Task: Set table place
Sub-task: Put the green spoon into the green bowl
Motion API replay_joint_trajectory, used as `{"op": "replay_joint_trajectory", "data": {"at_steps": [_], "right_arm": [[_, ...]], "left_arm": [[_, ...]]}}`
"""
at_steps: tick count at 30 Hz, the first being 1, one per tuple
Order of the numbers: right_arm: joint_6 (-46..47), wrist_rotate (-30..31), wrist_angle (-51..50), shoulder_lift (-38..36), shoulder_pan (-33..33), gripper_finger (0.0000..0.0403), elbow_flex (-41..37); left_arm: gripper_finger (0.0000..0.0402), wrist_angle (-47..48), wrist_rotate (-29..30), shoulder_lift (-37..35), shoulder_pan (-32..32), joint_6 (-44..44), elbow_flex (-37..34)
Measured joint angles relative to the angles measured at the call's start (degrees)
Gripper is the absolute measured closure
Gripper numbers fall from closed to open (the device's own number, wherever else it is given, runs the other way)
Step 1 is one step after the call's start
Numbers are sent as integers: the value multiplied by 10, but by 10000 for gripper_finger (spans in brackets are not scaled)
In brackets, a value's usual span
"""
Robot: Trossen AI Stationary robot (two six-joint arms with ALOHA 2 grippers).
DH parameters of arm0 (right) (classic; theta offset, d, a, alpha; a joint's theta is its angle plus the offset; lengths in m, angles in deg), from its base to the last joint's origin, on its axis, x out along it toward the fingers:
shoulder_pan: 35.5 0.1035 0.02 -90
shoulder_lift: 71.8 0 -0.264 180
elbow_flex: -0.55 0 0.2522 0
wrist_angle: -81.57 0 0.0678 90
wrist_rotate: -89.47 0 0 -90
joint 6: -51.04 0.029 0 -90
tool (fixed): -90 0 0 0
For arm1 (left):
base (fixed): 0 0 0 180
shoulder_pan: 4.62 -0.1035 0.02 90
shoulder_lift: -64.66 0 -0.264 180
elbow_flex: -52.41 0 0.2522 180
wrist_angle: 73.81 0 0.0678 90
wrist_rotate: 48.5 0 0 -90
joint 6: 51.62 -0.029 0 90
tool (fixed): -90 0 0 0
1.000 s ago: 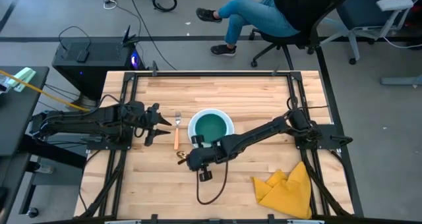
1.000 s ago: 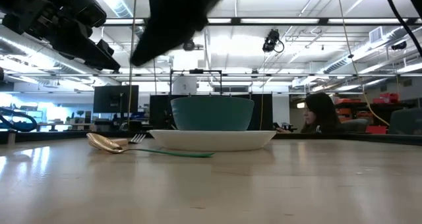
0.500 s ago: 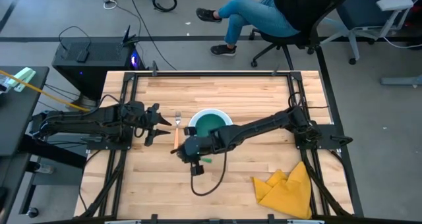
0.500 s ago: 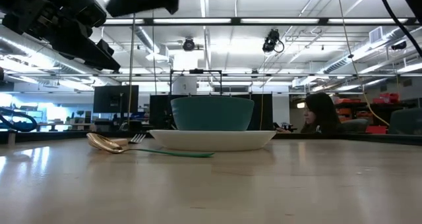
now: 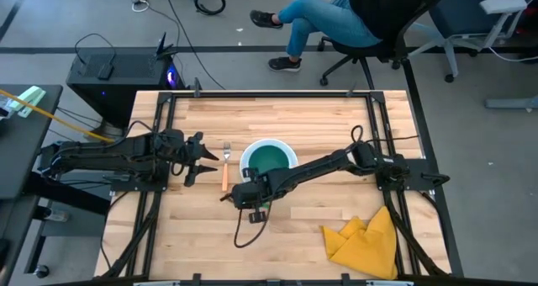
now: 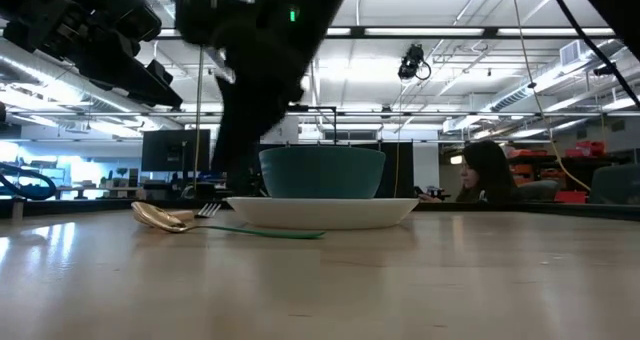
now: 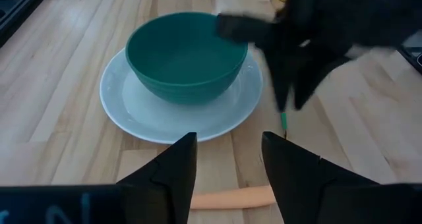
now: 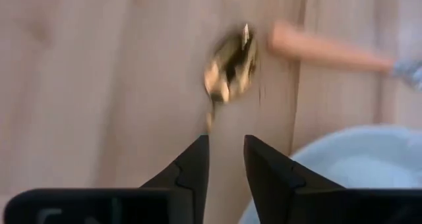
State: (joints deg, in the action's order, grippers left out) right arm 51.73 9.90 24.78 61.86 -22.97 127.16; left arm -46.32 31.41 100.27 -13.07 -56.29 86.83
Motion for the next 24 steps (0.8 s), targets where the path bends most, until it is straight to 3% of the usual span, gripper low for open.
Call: {"op": "replay_joint_trajectory", "data": {"at_steps": [8, 24], "right_arm": [[12, -4, -14, 27, -6, 276, 0], [5, -21, 23, 16, 3, 277, 2]], "left_arm": [[224, 0, 0, 0, 0, 0, 0], [221, -1, 0, 0, 0, 0, 0]]}}
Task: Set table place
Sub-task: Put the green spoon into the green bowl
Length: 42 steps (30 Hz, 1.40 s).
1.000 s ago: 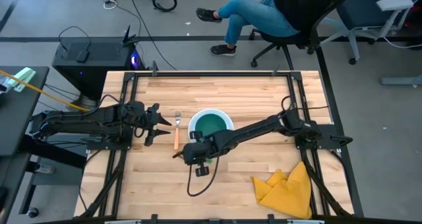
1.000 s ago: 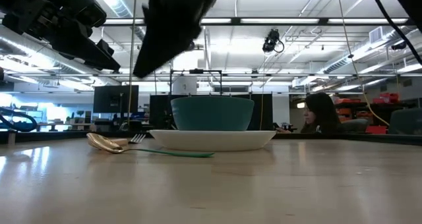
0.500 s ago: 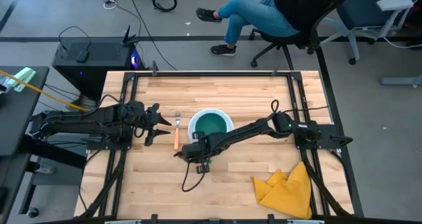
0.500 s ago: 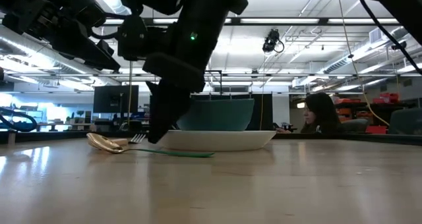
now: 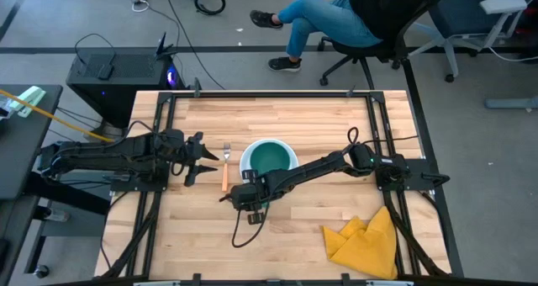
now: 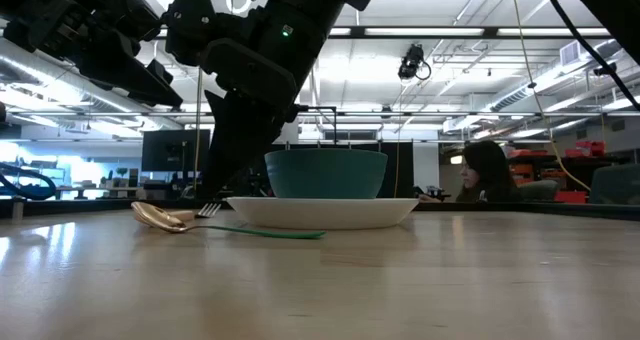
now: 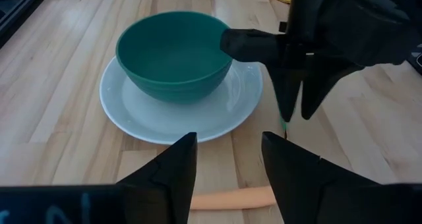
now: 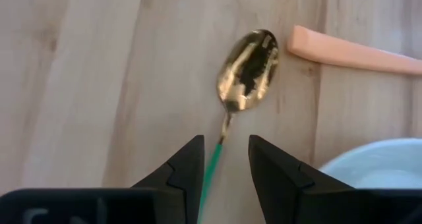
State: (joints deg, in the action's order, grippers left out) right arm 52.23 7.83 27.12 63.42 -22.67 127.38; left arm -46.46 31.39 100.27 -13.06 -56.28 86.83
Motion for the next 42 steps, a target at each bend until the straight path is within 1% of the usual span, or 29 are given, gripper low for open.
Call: {"op": "replay_joint_trajectory", "data": {"at_steps": [10, 15, 42], "right_arm": [[-3, -1, 0, 6, 0, 278, 0], [-3, -24, 4, 6, 2, 278, 0], [-38, -30, 17, 20, -3, 278, 0]], "left_arm": [[222, 0, 0, 0, 0, 0, 0], [222, 0, 0, 0, 0, 0, 0], [225, 0, 0, 0, 0, 0, 0]]}}
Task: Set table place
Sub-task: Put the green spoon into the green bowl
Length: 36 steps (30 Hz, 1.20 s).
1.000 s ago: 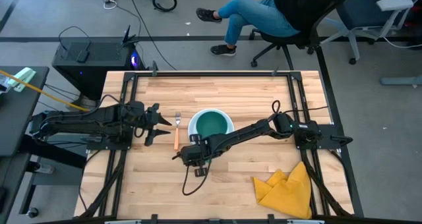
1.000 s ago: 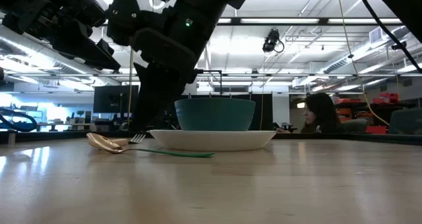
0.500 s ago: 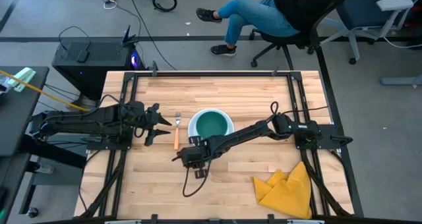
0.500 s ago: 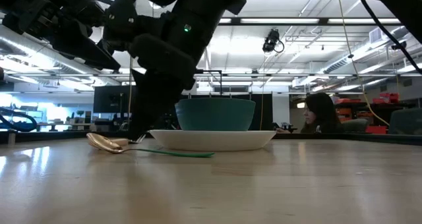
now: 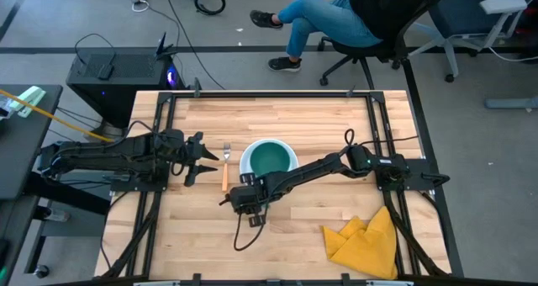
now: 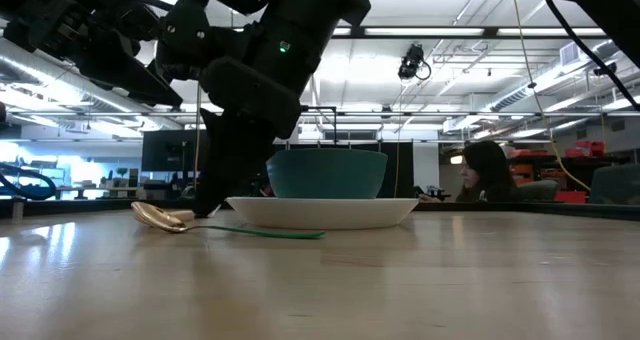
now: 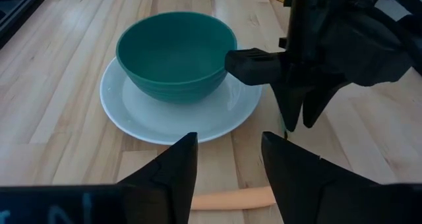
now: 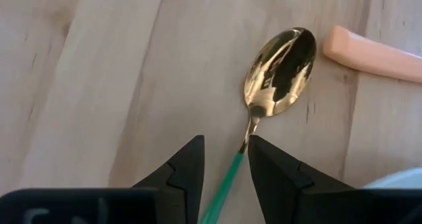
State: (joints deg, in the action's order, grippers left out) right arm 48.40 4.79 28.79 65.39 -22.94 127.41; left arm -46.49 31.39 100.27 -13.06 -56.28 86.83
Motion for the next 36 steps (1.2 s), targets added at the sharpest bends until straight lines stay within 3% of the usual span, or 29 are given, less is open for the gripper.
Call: {"op": "replay_joint_trajectory", "data": {"at_steps": [36], "right_arm": [[-3, -3, 13, 2, -6, 279, -26]], "left_arm": [[225, 0, 0, 0, 0, 0, 0]]}}
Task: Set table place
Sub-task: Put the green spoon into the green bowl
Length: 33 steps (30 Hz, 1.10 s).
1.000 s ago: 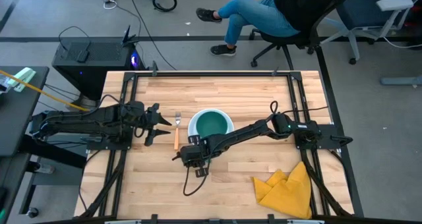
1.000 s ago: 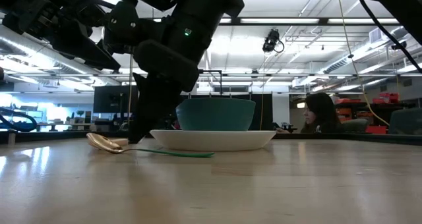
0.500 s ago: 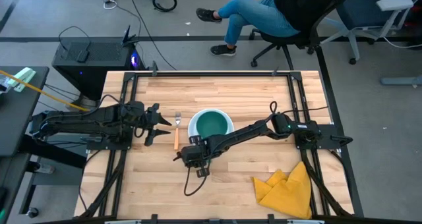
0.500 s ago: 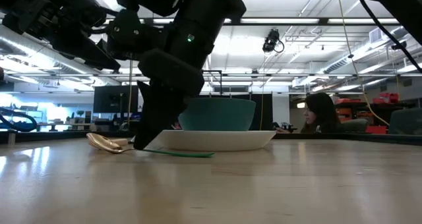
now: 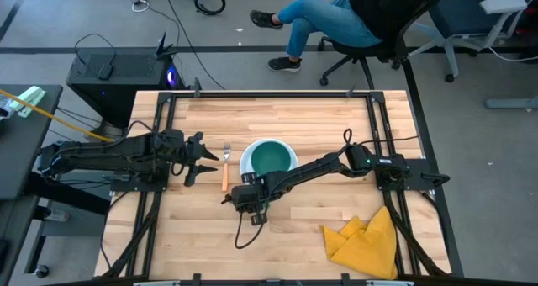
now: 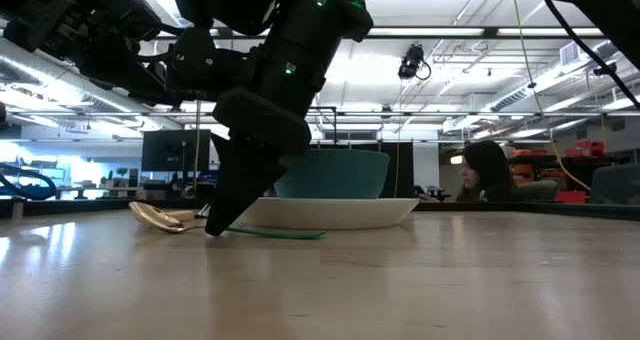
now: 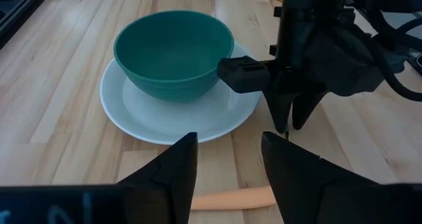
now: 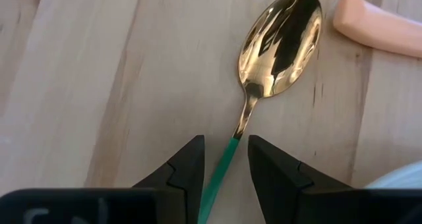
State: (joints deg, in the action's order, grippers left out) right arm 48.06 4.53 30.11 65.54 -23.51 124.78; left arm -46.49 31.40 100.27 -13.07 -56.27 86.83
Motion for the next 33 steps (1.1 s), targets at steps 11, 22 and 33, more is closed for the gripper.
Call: {"op": "replay_joint_trajectory", "data": {"at_steps": [11, 22, 33], "right_arm": [[-2, 0, 0, 0, 0, 337, 0], [-17, -2, 34, -1, 7, 396, 0], [-31, -12, 35, -1, 14, 400, 0]], "left_arm": [[225, 0, 0, 0, 0, 0, 0], [224, 0, 0, 0, 0, 0, 0], [222, 0, 0, 0, 0, 0, 0]]}}
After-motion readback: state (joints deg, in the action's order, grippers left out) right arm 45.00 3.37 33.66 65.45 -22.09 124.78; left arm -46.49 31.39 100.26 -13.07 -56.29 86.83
